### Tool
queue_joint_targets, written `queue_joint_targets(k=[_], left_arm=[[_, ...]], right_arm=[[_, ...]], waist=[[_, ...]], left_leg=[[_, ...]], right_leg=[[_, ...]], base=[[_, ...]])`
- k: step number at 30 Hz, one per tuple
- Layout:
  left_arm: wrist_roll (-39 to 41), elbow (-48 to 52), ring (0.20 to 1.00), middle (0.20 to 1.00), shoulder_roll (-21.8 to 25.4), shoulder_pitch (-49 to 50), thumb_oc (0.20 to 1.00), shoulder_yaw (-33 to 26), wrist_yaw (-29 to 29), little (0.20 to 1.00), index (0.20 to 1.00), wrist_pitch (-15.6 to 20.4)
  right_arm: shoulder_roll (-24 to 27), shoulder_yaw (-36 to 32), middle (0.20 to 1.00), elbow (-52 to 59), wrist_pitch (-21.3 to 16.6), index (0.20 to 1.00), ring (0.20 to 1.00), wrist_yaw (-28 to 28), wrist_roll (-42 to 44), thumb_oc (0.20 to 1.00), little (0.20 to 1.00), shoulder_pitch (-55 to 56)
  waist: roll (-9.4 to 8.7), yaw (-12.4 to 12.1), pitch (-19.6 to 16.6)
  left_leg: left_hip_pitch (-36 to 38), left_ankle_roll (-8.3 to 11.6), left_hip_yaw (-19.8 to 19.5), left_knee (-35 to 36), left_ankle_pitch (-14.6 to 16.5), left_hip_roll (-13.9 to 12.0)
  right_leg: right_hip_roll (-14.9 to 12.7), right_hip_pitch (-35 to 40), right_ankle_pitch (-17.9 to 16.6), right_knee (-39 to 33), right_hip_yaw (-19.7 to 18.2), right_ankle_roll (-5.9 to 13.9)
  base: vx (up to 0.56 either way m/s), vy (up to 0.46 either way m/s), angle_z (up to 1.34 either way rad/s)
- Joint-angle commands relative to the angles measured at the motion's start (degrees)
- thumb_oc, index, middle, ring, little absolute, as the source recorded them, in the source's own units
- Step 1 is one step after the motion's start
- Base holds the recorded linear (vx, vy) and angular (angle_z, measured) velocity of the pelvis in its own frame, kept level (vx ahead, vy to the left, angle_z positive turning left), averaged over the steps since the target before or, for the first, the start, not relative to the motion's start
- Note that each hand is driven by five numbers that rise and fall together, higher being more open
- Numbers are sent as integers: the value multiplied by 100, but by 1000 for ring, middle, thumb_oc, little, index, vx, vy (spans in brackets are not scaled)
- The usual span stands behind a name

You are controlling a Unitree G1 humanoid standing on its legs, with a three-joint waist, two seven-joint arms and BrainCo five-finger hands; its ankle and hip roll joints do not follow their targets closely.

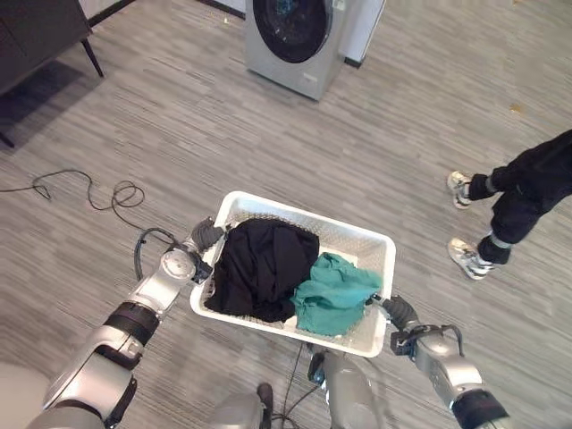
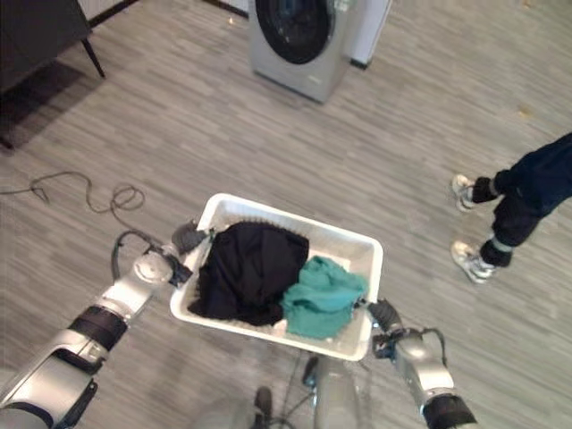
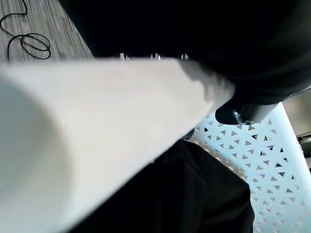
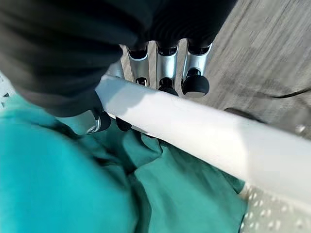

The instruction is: Grab the laundry basket,head to the washer,open it,put in the laundry and shut it.

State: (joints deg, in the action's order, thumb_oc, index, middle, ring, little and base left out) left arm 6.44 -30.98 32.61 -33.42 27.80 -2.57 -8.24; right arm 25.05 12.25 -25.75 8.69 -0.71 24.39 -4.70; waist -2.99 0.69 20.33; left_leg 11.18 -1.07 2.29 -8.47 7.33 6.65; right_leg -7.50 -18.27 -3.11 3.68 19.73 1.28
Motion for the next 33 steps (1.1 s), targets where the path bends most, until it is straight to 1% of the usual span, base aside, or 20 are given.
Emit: queue_joint_targets(k=[1, 2, 4, 5, 8, 9, 12, 13, 14, 15, 17, 19, 23, 27, 28, 29, 30, 31, 32, 33], left_arm=[[23, -6, 200, 200, 292, -202, 200, -413, -132, 200, 200, 424], [22, -5, 200, 200, 290, -201, 200, -414, -132, 200, 200, 424], [129, 45, 200, 200, 241, 132, 200, -565, -92, 200, 200, 432], [278, 206, 200, 200, 242, 346, 200, -682, -54, 200, 200, 412], [323, 272, 200, 200, 253, 419, 200, -736, -55, 200, 200, 397], [376, 350, 200, 200, 220, 452, 200, -765, -63, 200, 200, 371], [411, 315, 200, 200, 187, 331, 200, -739, -93, 200, 200, 378], [412, 304, 200, 200, 184, 291, 200, -724, -105, 200, 200, 386], [359, 194, 200, 200, 131, 147, 200, -620, -142, 200, 200, 422], [359, 193, 200, 200, 132, 146, 200, -620, -142, 200, 200, 423], [343, 41, 200, 200, 177, -6, 200, -521, -157, 200, 200, 445], [355, -20, 200, 200, 195, -10, 200, -490, -138, 200, 200, 439], [389, 9, 200, 200, 274, 62, 200, -511, -99, 200, 200, 417], [317, 64, 200, 200, 484, 285, 200, -619, -27, 200, 200, 411], [287, 97, 200, 200, 644, 401, 200, -726, -33, 200, 200, 416], [287, 99, 200, 200, 644, 402, 200, -727, -32, 200, 200, 415], [255, 111, 200, 200, 692, 458, 200, -737, -28, 200, 200, 423], [234, 169, 200, 200, 711, 539, 200, -763, -56, 200, 200, 401], [234, 170, 200, 200, 708, 538, 200, -765, -56, 200, 200, 401], [274, 241, 200, 200, 721, 648, 200, -846, -79, 200, 200, 404]], right_arm=[[287, -717, 200, 322, -462, 200, 200, -202, 455, 200, 200, 165], [289, -717, 200, 323, -462, 200, 200, -202, 455, 200, 200, 166], [315, -849, 200, 351, -561, 200, 200, -145, 611, 200, 200, 351], [332, -836, 200, 352, -613, 200, 200, -74, 724, 200, 200, 311], [361, -818, 200, 371, -613, 200, 200, -68, 742, 200, 200, 310], [437, -817, 200, 358, -601, 200, 200, 6, 714, 200, 200, 326], [483, -863, 200, 389, -602, 200, 200, 62, 756, 200, 200, 380], [487, -893, 200, 425, -606, 200, 200, 89, 762, 200, 200, 428], [491, -930, 200, 408, -663, 200, 200, 107, 747, 200, 200, 469], [490, -931, 200, 408, -663, 200, 200, 106, 747, 200, 200, 469], [477, -915, 200, 359, -735, 200, 200, 142, 762, 200, 200, 397], [418, -906, 200, 242, -817, 200, 200, 169, 805, 200, 200, 339], [254, -848, 200, 114, -877, 200, 200, 195, 860, 200, 200, 209], [84, -703, 200, 4, -839, 200, 200, 116, 830, 200, 200, 64], [-43, -689, 200, -81, -831, 200, 200, 73, 835, 200, 200, 15], [-43, -689, 200, -81, -831, 200, 200, 73, 835, 200, 200, 14], [-99, -697, 200, -136, -829, 200, 200, 48, 824, 200, 200, 7], [-161, -748, 200, -154, -801, 200, 200, 71, 738, 200, 200, -30], [-157, -749, 200, -154, -800, 200, 200, 71, 738, 200, 200, -32], [-192, -746, 200, -184, -793, 200, 200, 93, 526, 200, 200, -73]], waist=[[-228, 38, -570], [-223, 38, -569], [-131, 67, -747], [-188, -66, -690], [-236, -93, -669], [-253, -253, -525], [-296, -381, -414], [-291, -430, -385], [-285, -523, -321], [-288, -525, -318], [-115, -765, -297], [-68, -942, -297], [-108, -1130, -276], [-200, -1284, -546], [-326, -1370, -645], [-312, -1378, -660], [-377, -1372, -670], [-335, -1269, -632], [-313, -1280, -650], [-118, -1164, -598]], left_leg=[[156, 302, -204, -578, 981, -1048], [159, 304, -204, -578, 983, -1053], [-69, 510, -188, -1996, -131, -1714], [-631, 416, -242, -3319, -607, -1873], [-859, 324, -225, -3580, -744, -1929], [-1403, 251, -10, -3934, -753, -2176], [-1926, 215, 216, -3624, -562, -2197], [-2131, 218, 279, -3236, -505, -2107], [-2348, 268, 358, -2120, -551, -1912], [-2341, 267, 361, -2113, -554, -1909], [-2556, 427, -6, -92, -1138, -1531], [-2836, 471, -255, 661, -1305, -1336], [-3078, 477, -321, 759, -1402, -1153], [-2980, 307, -465, 246, -1477, -1047], [-2831, 150, -440, -21, -1325, -857], [-2846, 150, -439, -11, -1342, -877], [-2714, 40, -330, -133, -1179, -797], [-2428, -138, -174, -224, -946, -774], [-2443, -135, -171, -208, -966, -802], [-2113, -279, -77, -161, -769, -847]], right_leg=[[-638, 477, -475, 45, -470, 1063], [-633, 481, -474, 44, -468, 1062], [-105, 811, -216, 320, -429, 700], [105, 1156, -5, 259, -333, 394], [187, 1249, 97, 247, -318, 254], [359, 1506, 365, 248, -332, 127], [431, 1779, 585, 194, -347, 97], [457, 1859, 652, 199, -399, 89], [468, 2005, 805, 215, -415, 147], [465, 2008, 805, 215, -417, 147], [690, 2312, 1074, 223, -458, 202], [828, 2523, 1281, 232, -499, 179], [922, 2817, 1522, 301, -705, 135], [940, 2989, 1819, 647, -1014, 178], [744, 2898, 1565, 1320, -1110, 440], [761, 2877, 1545, 1313, -1120, 438], [564, 2765, 1144, 1783, -1079, 660], [321, 2357, 353, 2845, -1078, 916], [348, 2334, 324, 2829, -1089, 910], [217, 1937, 20, 3531, -975, 1023]], base=[[388, -133, 22], [737, -351, 42], [613, -486, 36], [353, -396, 8], [211, -256, -35], [255, -258, -59], [259, -137, -26], [321, 26, -35], [319, 23, -20], [357, 45, -1], [485, 76, 1], [486, 40, -9], [397, 60, -37], [463, 163, -53], [311, 149, -27], [452, 221, -30], [343, 231, -50], [342, 230, -55], [353, 296, -43], [145, 145, -9]])
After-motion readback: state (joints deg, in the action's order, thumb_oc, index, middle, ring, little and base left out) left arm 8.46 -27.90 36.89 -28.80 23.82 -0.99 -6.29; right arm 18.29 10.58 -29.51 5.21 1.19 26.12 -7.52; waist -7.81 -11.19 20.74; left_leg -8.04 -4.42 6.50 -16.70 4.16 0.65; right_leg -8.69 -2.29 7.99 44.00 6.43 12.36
